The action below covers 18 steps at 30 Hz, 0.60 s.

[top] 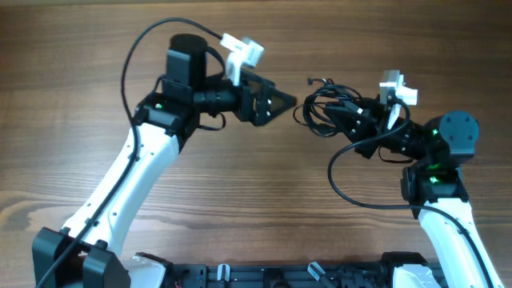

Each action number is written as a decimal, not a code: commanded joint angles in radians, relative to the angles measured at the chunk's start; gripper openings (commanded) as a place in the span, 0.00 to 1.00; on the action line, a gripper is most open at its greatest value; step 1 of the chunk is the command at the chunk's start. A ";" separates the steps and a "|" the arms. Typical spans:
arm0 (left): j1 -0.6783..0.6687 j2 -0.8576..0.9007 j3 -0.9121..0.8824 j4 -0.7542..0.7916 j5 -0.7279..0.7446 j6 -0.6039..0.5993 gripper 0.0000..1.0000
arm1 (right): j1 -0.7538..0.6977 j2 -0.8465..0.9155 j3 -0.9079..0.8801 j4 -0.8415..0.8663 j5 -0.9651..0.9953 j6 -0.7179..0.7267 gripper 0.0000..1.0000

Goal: Untangle cables

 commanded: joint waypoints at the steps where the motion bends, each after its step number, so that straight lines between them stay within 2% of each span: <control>1: -0.040 -0.016 0.006 0.000 0.055 0.079 1.00 | -0.005 0.002 0.009 0.013 -0.048 -0.001 0.04; 10: -0.046 -0.016 0.006 0.000 0.054 0.080 1.00 | -0.005 0.002 0.009 0.023 -0.071 -0.002 0.04; 15: 0.067 -0.016 0.006 -0.005 0.071 0.074 1.00 | -0.020 0.002 0.009 0.020 -0.089 -0.001 0.04; 18: 0.064 -0.016 0.006 -0.012 0.070 0.075 1.00 | -0.020 0.002 0.009 0.020 -0.089 -0.001 0.04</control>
